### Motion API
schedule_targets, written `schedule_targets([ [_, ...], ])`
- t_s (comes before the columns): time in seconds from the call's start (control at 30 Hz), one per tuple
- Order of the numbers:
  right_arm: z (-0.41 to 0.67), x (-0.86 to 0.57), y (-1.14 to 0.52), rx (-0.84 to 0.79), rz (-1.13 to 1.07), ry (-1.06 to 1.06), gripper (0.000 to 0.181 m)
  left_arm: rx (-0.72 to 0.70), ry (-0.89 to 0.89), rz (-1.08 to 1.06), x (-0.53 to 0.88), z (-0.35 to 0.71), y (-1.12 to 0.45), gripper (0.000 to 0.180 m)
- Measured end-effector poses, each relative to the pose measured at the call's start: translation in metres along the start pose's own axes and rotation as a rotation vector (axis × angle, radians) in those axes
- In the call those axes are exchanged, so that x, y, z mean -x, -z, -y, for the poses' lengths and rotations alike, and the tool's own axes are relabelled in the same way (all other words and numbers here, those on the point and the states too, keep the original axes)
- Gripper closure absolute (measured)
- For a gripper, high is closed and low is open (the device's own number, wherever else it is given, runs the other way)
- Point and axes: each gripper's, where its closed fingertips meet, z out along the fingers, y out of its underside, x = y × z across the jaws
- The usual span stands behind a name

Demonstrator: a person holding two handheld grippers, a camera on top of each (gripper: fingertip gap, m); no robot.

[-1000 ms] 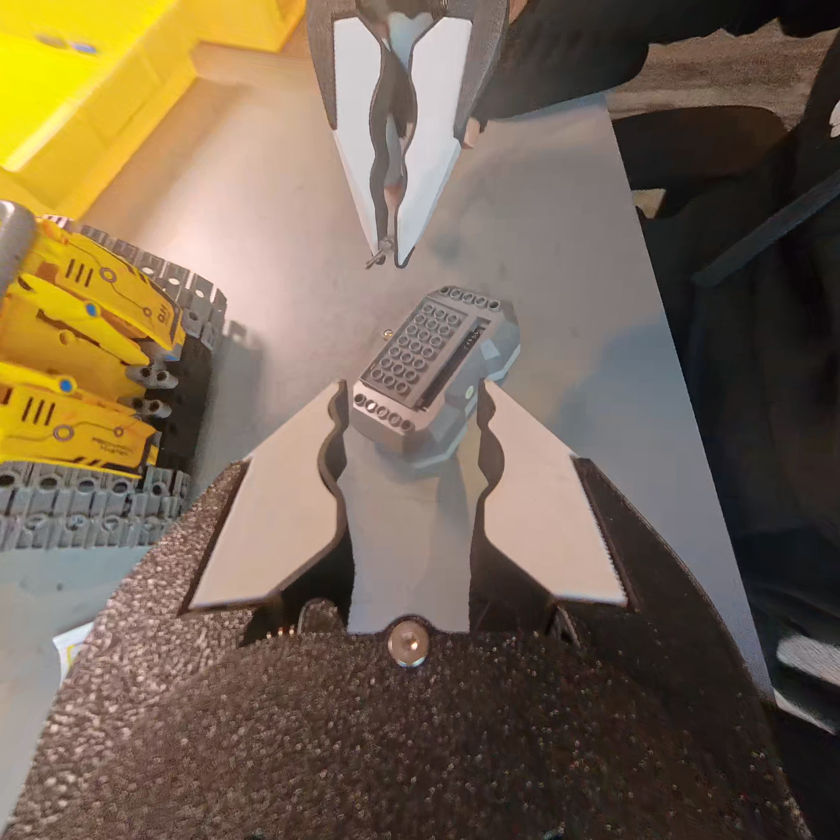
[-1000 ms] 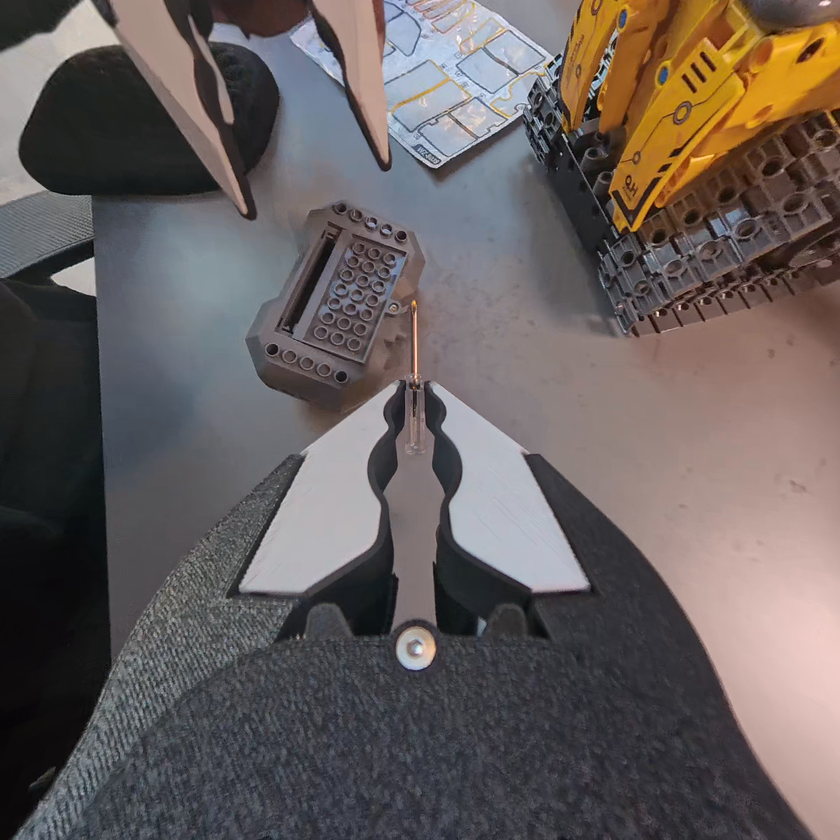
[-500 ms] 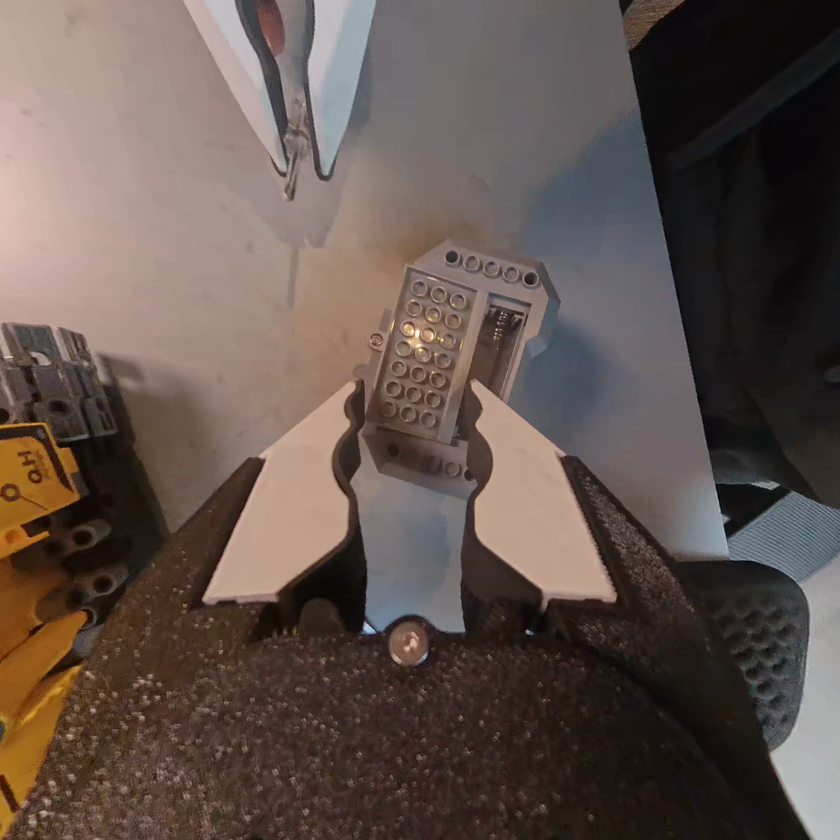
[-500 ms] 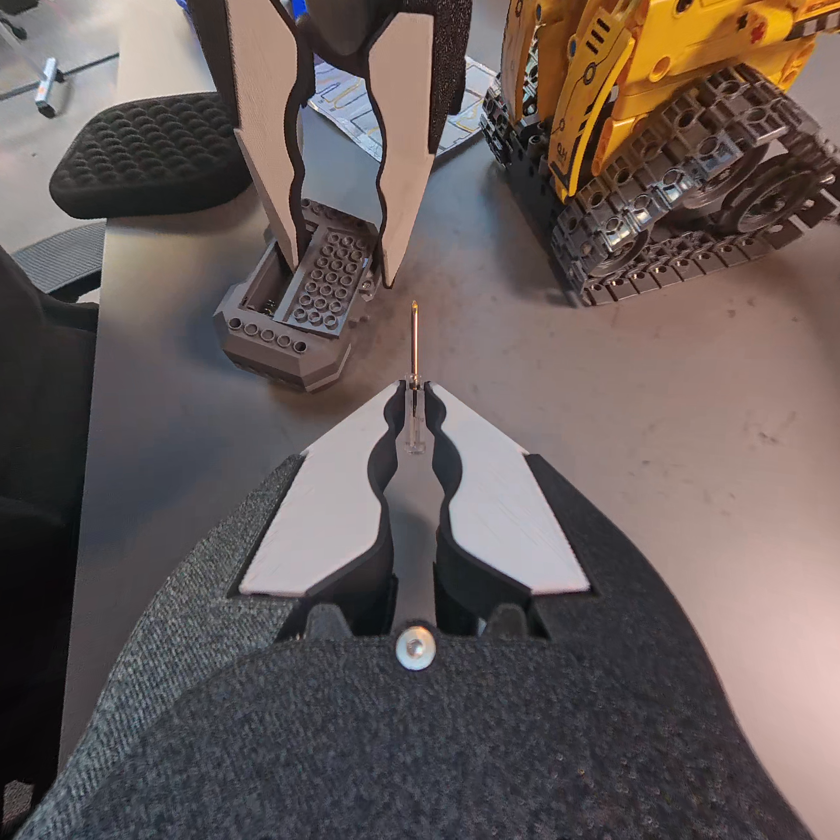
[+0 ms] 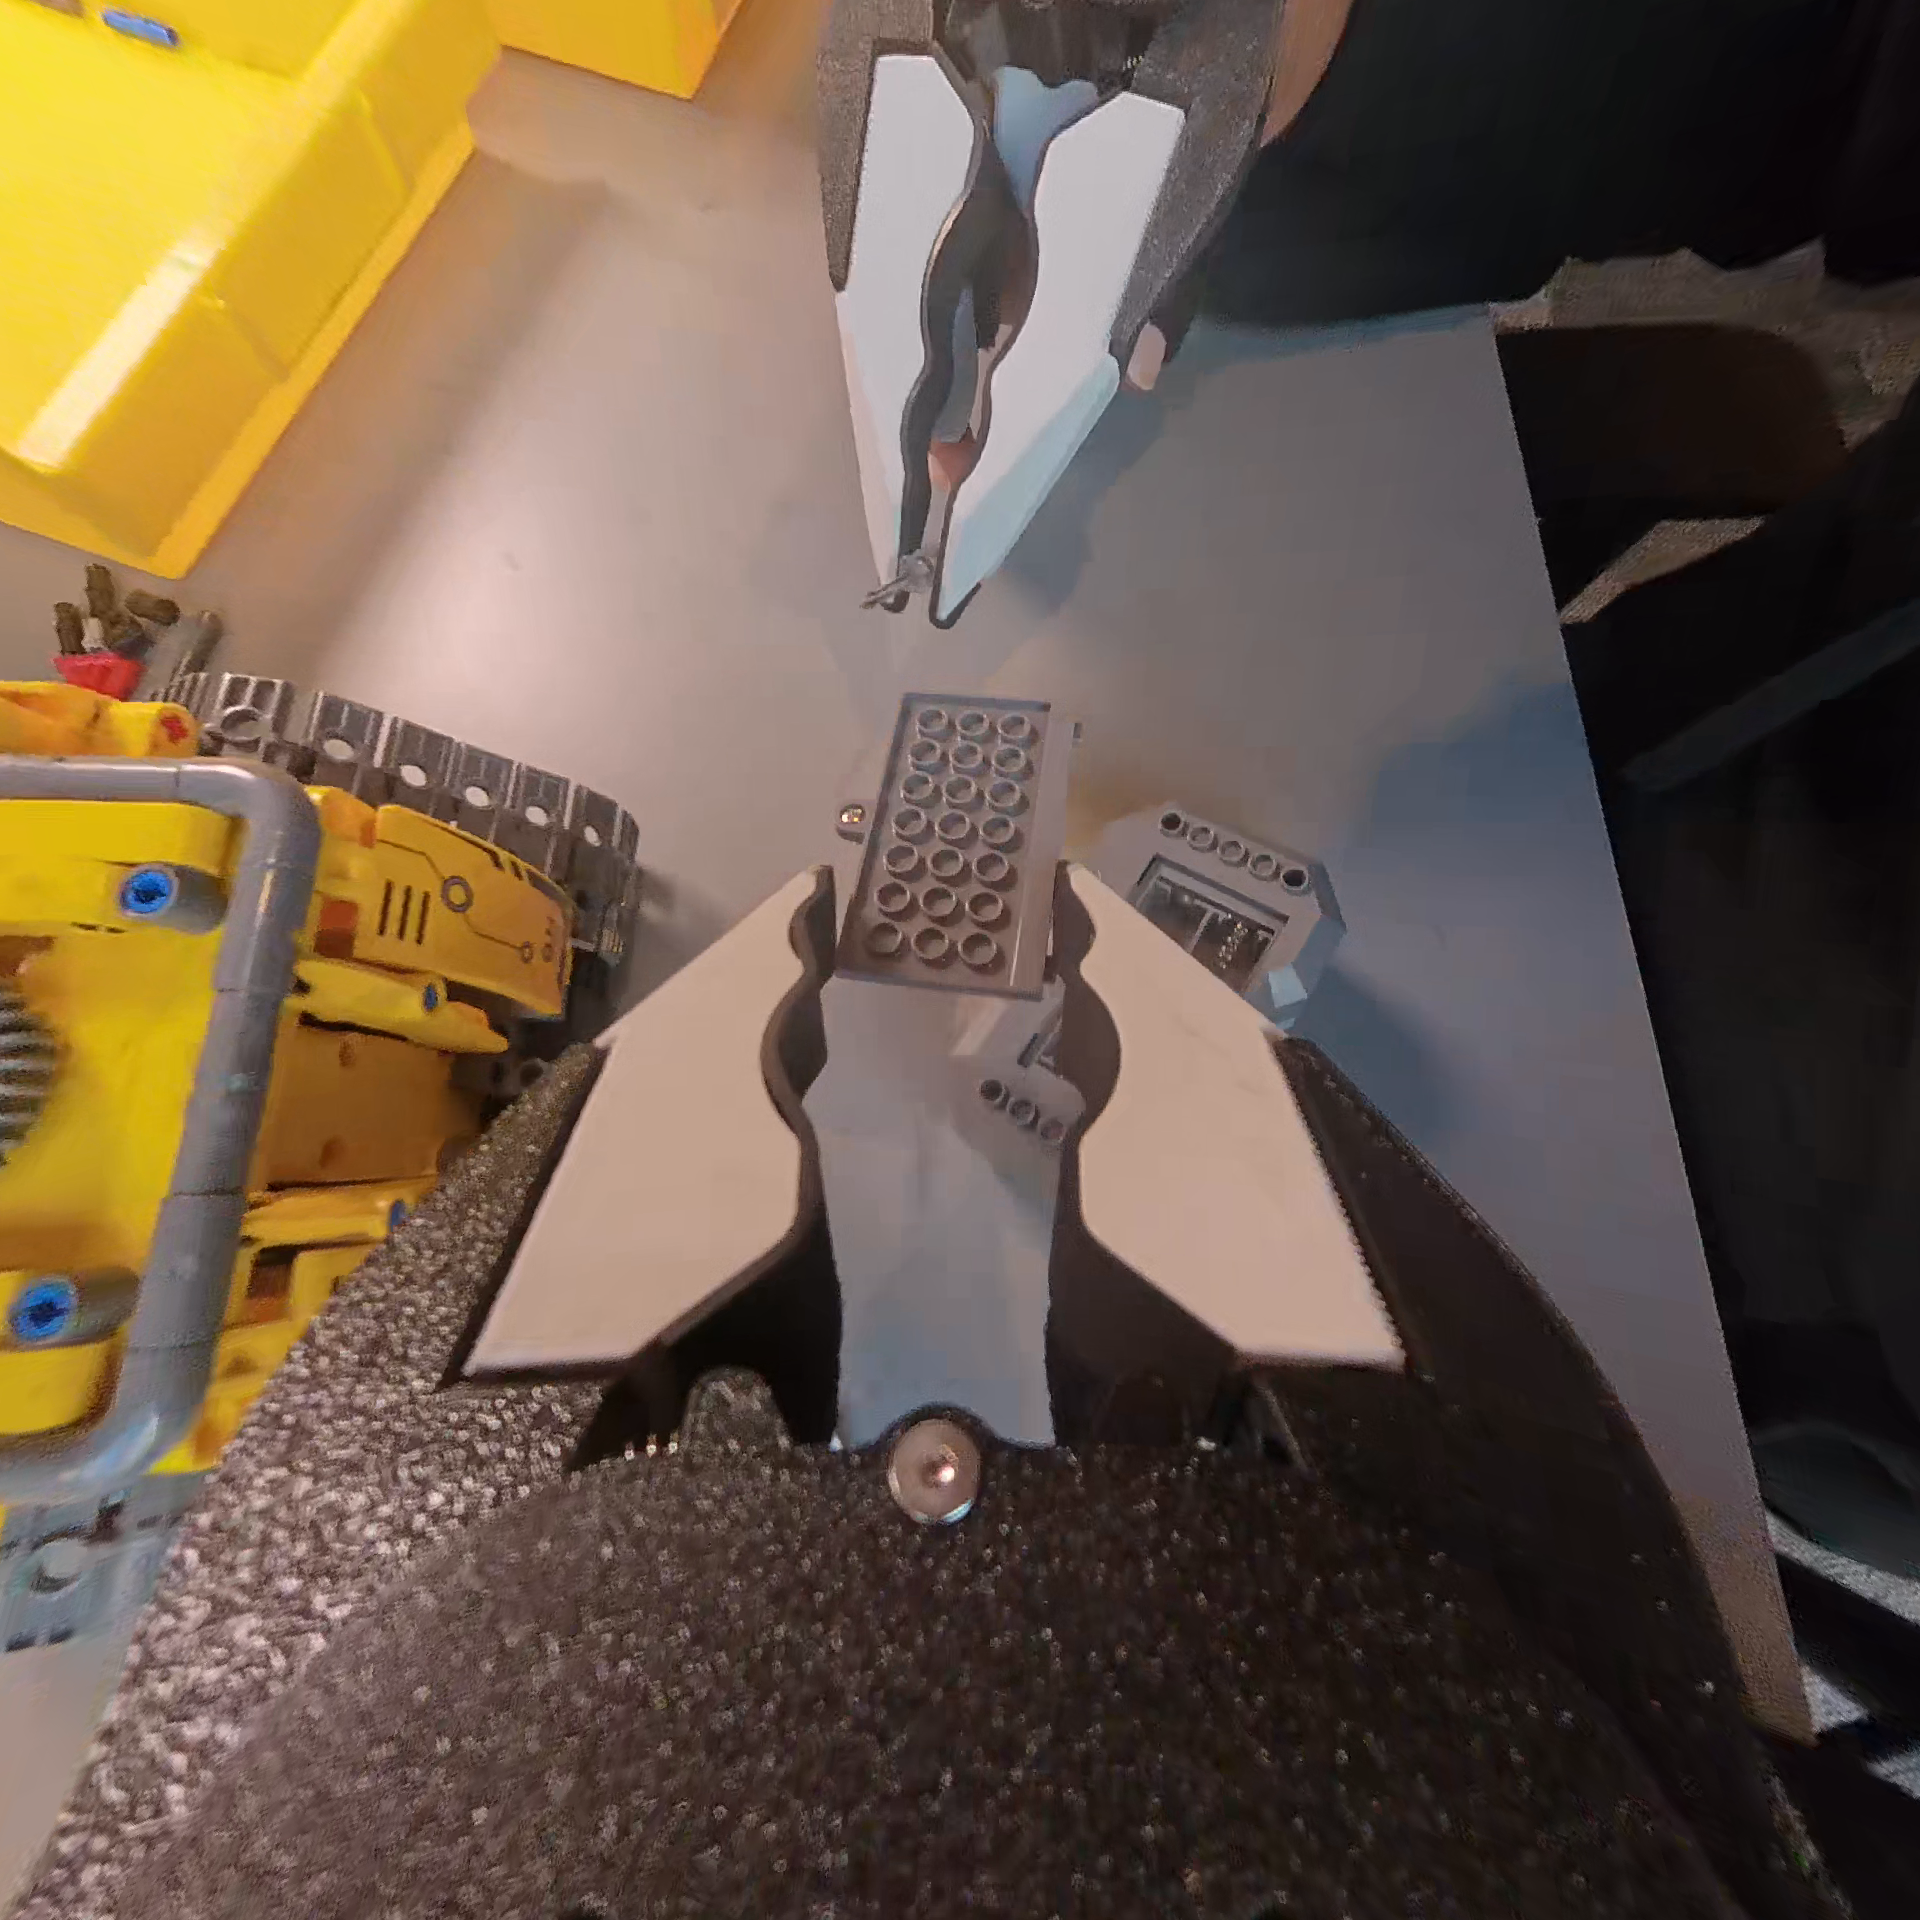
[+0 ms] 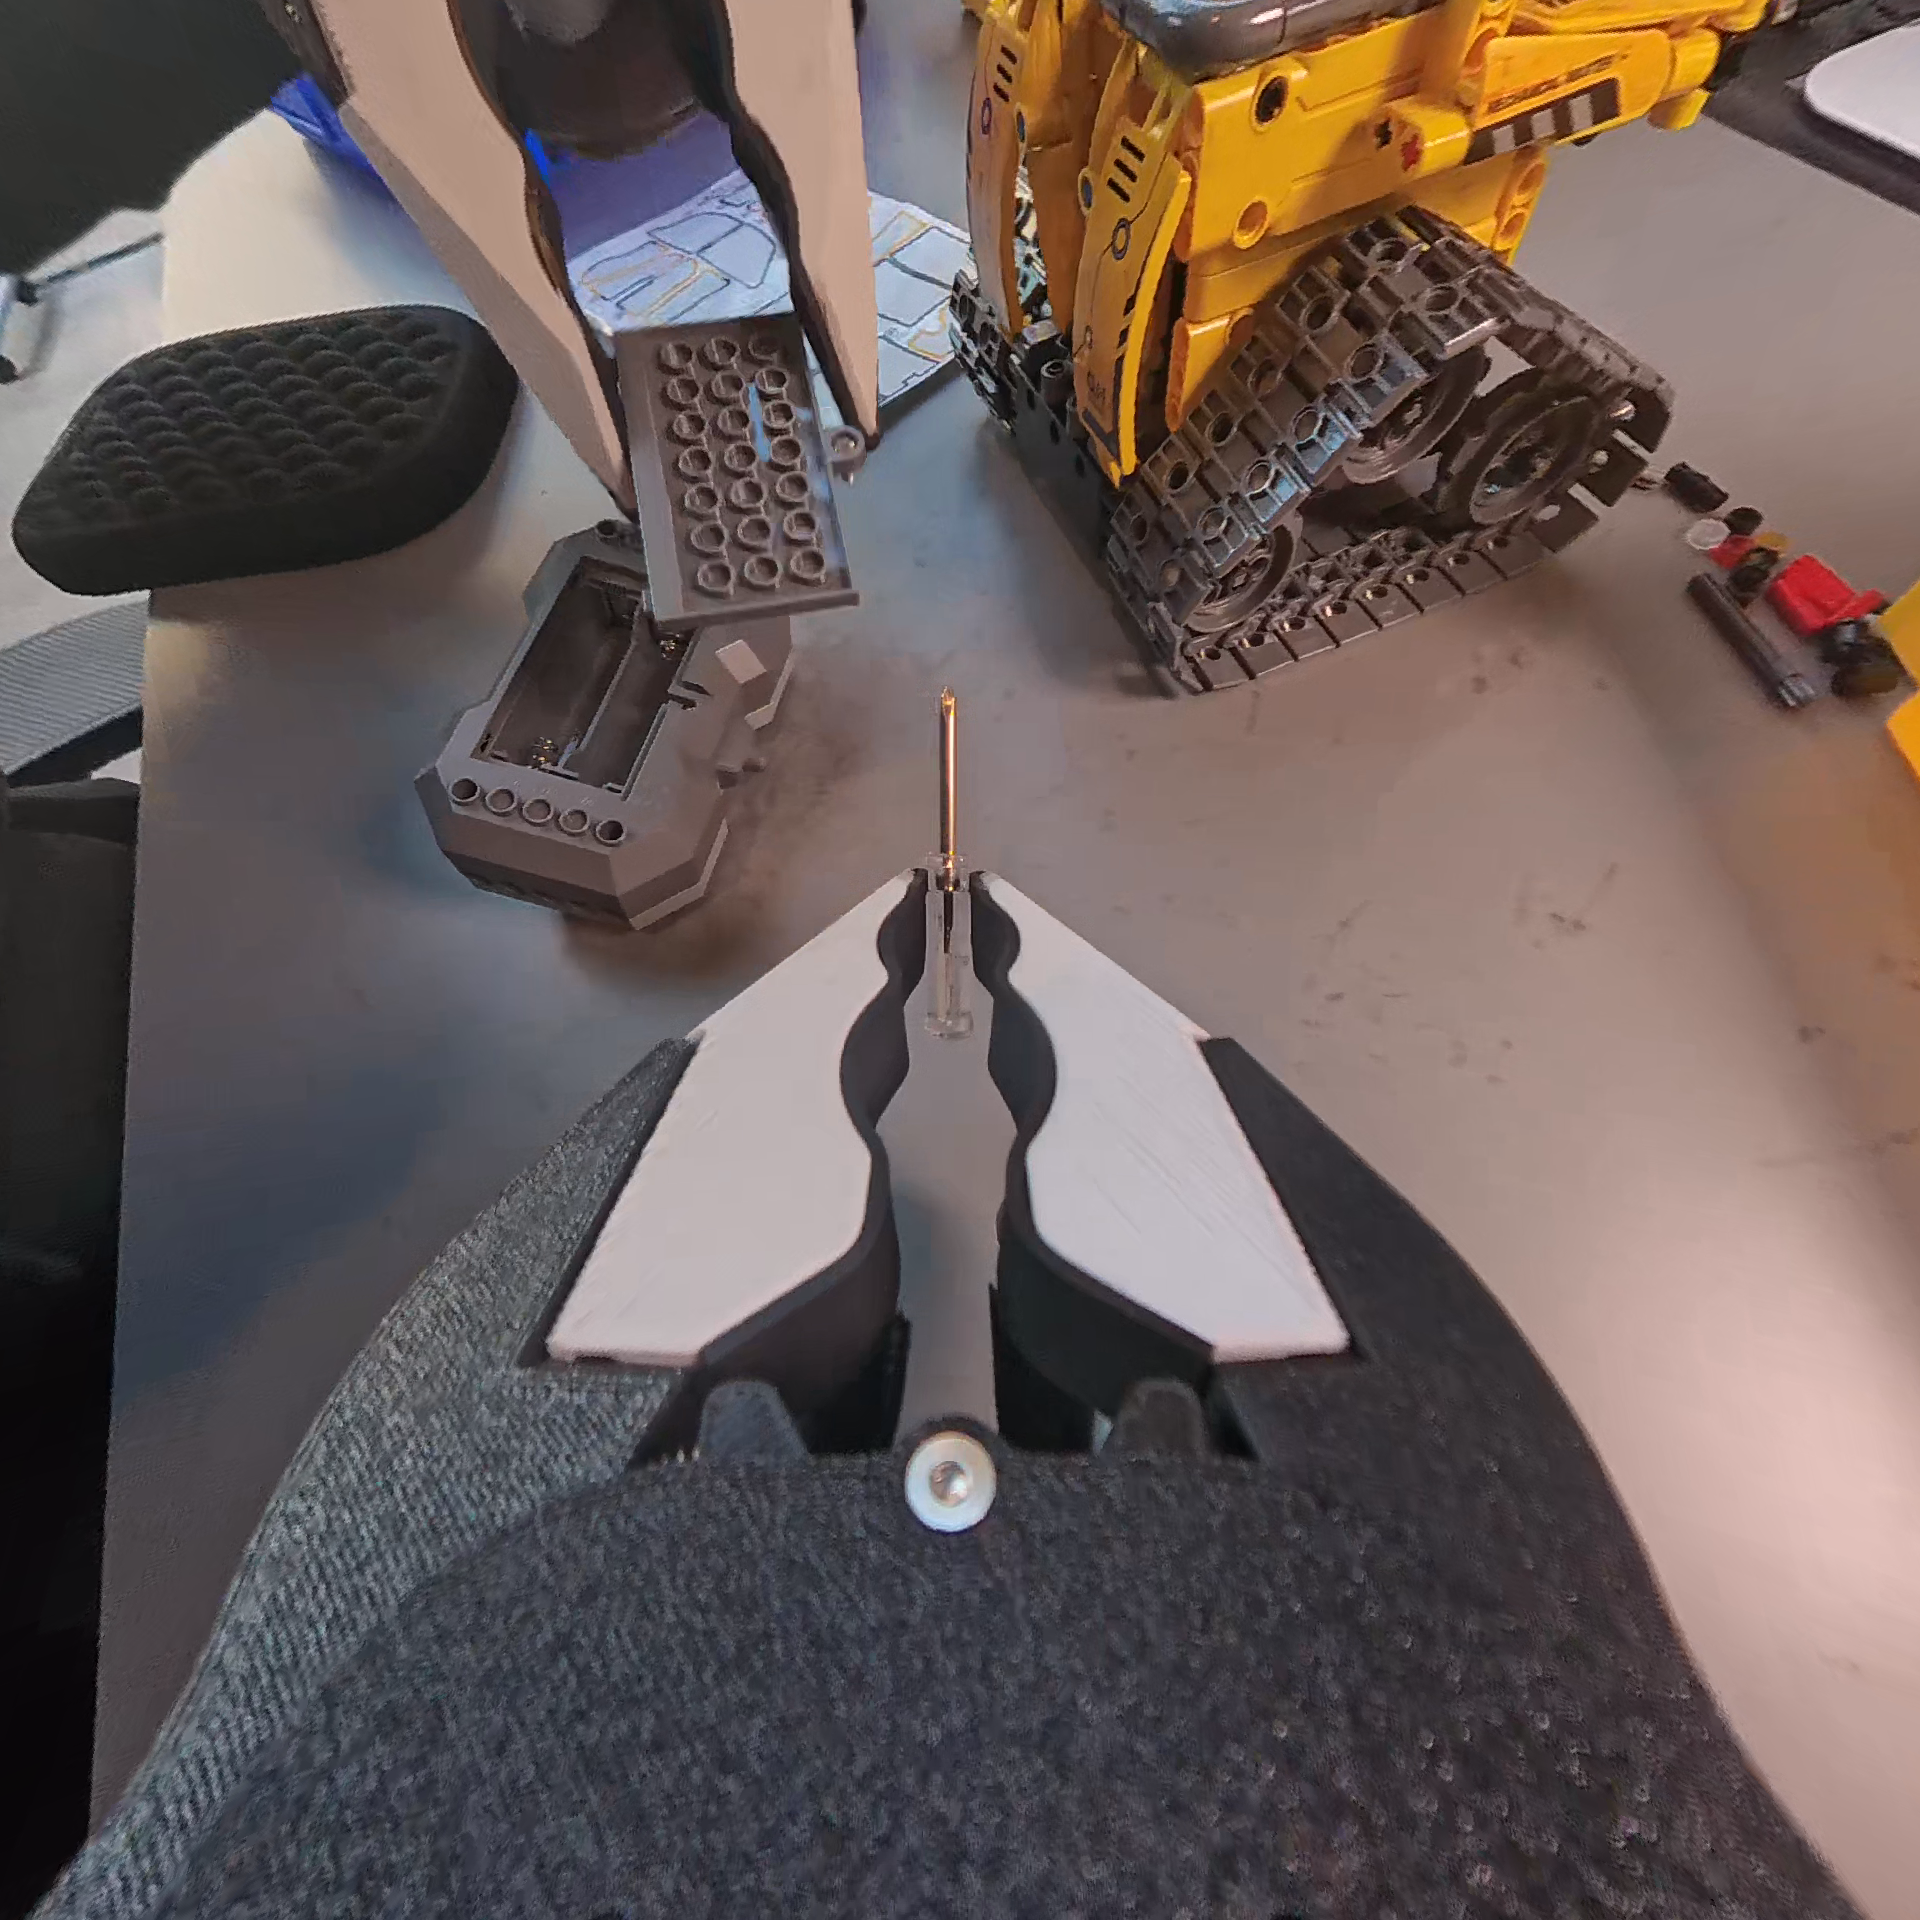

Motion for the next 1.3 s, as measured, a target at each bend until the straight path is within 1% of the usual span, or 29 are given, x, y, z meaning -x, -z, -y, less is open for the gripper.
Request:
schedule_targets([
  [0.1,0.004,-0.016,0.007,-0.025,-0.069,-0.026,0.173,-0.03,0.079,-0.02,0.002,0.004,-0.023,0.139],
  [0.2,0.01,-0.033,0.018,-0.085,-0.126,-0.066,0.173,0.011,0.094,-0.03,0.007,0.004,-0.05,0.139],
  [0.37,0.017,-0.051,0.032,-0.173,-0.187,-0.122,0.173,0.117,0.011,0.031,0.022,0.003,-0.088,0.139],
  [0.43,0.017,-0.055,0.033,-0.178,-0.208,-0.118,0.173,0.129,-0.017,0.05,0.026,0.004,-0.096,0.139],
  [0.47,0.016,-0.056,0.032,-0.176,-0.215,-0.114,0.174,0.118,-0.031,0.06,0.026,0.007,-0.098,0.135],
  [0.57,0.012,-0.057,0.029,-0.162,-0.216,-0.115,0.174,0.029,-0.049,0.091,0.024,0.021,-0.09,0.126],
  [0.67,0.009,-0.059,0.026,-0.158,-0.215,-0.119,0.174,-0.097,-0.06,0.128,0.013,0.035,-0.064,0.124],
  [0.77,0.01,-0.061,0.025,-0.176,-0.216,-0.11,0.174,-0.219,-0.048,0.221,0.012,0.036,-0.028,0.119],
  [0.9,0.018,-0.065,0.027,-0.242,-0.223,-0.074,0.174,-0.386,0.071,0.371,0.026,0.019,0.03,0.105],
  [1.0,0.027,-0.07,0.03,-0.304,-0.241,-0.051,0.174,-0.481,0.184,0.508,0.047,-0.008,0.074,0.091],
  [1.13,0.04,-0.08,0.039,-0.409,-0.28,-0.048,0.174,-0.605,0.36,0.665,0.075,-0.047,0.124,0.08],
  [1.2,0.043,-0.083,0.043,-0.438,-0.299,-0.047,0.174,-0.628,0.412,0.732,0.086,-0.061,0.144,0.072],
  [1.3,0.046,-0.087,0.05,-0.474,-0.33,-0.02,0.174,-0.625,0.424,0.844,0.1,-0.079,0.164,0.072],
])
